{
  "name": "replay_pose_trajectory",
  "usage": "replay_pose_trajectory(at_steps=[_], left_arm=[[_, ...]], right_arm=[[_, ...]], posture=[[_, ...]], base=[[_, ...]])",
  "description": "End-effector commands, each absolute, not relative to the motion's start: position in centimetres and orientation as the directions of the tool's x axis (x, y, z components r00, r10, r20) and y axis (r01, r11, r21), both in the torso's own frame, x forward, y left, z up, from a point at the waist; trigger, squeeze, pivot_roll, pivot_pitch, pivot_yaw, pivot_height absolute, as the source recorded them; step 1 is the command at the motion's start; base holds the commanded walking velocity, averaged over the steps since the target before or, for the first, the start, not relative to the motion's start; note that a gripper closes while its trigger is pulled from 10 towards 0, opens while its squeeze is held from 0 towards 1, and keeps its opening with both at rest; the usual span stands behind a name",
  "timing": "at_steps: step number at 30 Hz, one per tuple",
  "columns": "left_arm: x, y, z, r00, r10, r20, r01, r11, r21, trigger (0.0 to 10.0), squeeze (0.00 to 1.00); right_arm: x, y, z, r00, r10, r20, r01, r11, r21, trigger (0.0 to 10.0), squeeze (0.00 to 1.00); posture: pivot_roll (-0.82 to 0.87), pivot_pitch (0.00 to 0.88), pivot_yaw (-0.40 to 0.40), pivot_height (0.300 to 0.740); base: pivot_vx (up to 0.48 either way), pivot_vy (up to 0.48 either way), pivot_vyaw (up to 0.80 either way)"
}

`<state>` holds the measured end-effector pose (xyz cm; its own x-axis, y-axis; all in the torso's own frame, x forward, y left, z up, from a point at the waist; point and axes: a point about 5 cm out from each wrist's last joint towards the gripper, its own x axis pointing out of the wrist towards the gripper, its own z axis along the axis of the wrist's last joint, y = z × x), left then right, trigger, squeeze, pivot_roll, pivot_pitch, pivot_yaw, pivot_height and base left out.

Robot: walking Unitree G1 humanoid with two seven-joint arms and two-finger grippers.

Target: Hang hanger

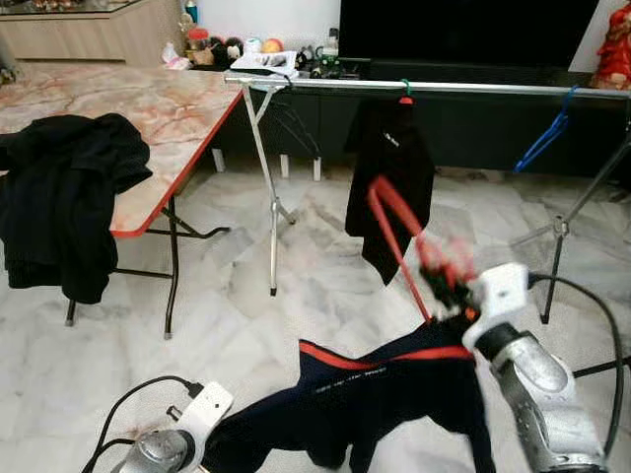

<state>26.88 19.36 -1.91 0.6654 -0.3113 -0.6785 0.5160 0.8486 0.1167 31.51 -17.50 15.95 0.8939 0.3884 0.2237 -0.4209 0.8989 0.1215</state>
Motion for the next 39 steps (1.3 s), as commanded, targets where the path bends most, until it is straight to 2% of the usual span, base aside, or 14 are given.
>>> replay_pose_trajectory(at_steps=[1, 10, 13, 14, 15, 16, 19, 21, 26, 30, 31, 34, 36, 39], left_arm=[[27.9, 19.0, -0.7, 0.692, -0.374, -0.618, 0.519, 0.852, 0.065, 0.0, 0.0], [29.7, 17.6, 1.8, 0.713, -0.516, -0.474, 0.563, 0.825, -0.05, 0.0, 0.0], [29.7, 17.1, 2.0, 0.703, -0.556, -0.443, 0.582, 0.808, -0.09, 0.0, 0.0], [29.7, 17.1, 2.0, 0.703, -0.556, -0.443, 0.582, 0.808, -0.09, 0.0, 0.0], [29.6, 17.0, 2.1, 0.697, -0.571, -0.434, 0.59, 0.8, -0.106, 0.0, 0.0], [29.5, 16.9, 2.0, 0.695, -0.575, -0.432, 0.592, 0.798, -0.11, 0.0, 0.0], [29.3, 16.8, 1.9, 0.691, -0.581, -0.43, 0.595, 0.795, -0.118, 0.0, 0.0], [29.2, 16.8, 1.9, 0.682, -0.591, -0.43, 0.602, 0.788, -0.128, 0.0, 0.0], [29.0, 16.8, 1.9, 0.669, -0.606, -0.431, 0.614, 0.777, -0.139, 0.0, 0.0], [29.1, 16.7, 2.1, 0.662, -0.62, -0.421, 0.621, 0.769, -0.155, 0.0, 0.0], [29.0, 16.6, 2.1, 0.658, -0.625, -0.419, 0.624, 0.765, -0.159, 0.0, 0.0], [29.0, 16.5, 2.2, 0.651, -0.633, -0.419, 0.632, 0.758, -0.162, 0.0, 0.0], [28.9, 16.5, 2.2, 0.648, -0.636, -0.418, 0.634, 0.755, -0.167, 0.0, 0.0], [28.9, 16.5, 2.2, 0.646, -0.638, -0.42, 0.635, 0.754, -0.169, 0.0, 0.0]], right_arm=[[31.1, -17.0, 16.2, 0.873, 0.398, 0.28, -0.446, 0.885, 0.133, 10.0, 0.0], [31.8, -16.6, 14.1, 0.907, 0.277, 0.316, -0.335, 0.931, 0.144, 10.0, 0.0], [32.5, -17.1, 11.9, 0.97, 0.153, 0.19, -0.107, 0.966, -0.235, 10.0, 0.0], [32.5, -17.1, 11.9, 0.97, 0.153, 0.19, -0.107, 0.966, -0.235, 10.0, 0.0], [32.5, -17.4, 11.7, 0.971, 0.086, 0.222, 0.02, 0.9, -0.435, 10.0, 0.0], [32.4, -17.7, 11.8, 0.963, 0.038, 0.267, 0.106, 0.857, -0.504, 10.0, 0.0], [32.3, -18.4, 11.9, 0.94, -0.066, 0.335, 0.244, 0.817, -0.523, 10.0, 0.0], [32.3, -18.2, 11.7, 0.939, -0.065, 0.337, 0.242, 0.821, -0.517, 10.0, 0.0], [32.5, -18.0, 10.8, 0.942, -0.173, 0.287, 0.256, 0.924, -0.283, 10.0, 0.0], [32.8, -17.7, 9.5, 0.954, -0.254, 0.162, 0.245, 0.967, 0.074, 10.0, 0.0], [32.9, -17.6, 9.3, 0.96, -0.254, 0.122, 0.225, 0.952, 0.208, 10.0, 0.0], [33.0, -17.8, 9.2, 0.96, -0.261, 0.098, 0.212, 0.911, 0.353, 10.0, 0.0], [33.4, -18.2, 9.3, 0.964, -0.249, 0.089, 0.142, 0.772, 0.62, 10.0, 0.0], [33.7, -18.7, 9.8, 0.961, -0.245, 0.125, 0.067, 0.649, 0.758, 10.0, 0.0]], posture=[[0.05, 0.082, 0.033, 0.74], [0.06, 0.081, 0.043, 0.74], [0.07, 0.084, 0.047, 0.74], [0.07, 0.084, 0.047, 0.74], [0.08, 0.085, 0.045, 0.74], [0.08, 0.085, 0.045, 0.74], [0.09, 0.09, 0.051, 0.74], [0.1, 0.094, 0.056, 0.74], [0.1, 0.097, 0.065, 0.74], [0.1, 0.096, 0.069, 0.74], [0.1, 0.096, 0.069, 0.74], [0.1, 0.096, 0.069, 0.74], [0.1, 0.095, 0.073, 0.74], [0.11, 0.088, 0.074, 0.74]], base=[[0.0, 0.0, 0.0], [0.0, 0.0, 0.0], [0.0, 0.0, 0.0], [0.0, 0.0, 0.0], [0.0, 0.0, 0.0], [0.0, 0.0, 0.0], [0.0, 0.0, 0.0], [0.0, 0.0, 0.0], [0.0, 0.0, 0.0], [0.0, 0.0, 0.0], [0.0, 0.0, 0.0], [0.0, 0.0, 0.0], [0.0, 0.0, 0.0], [0.0, 0.0, 0.0]])
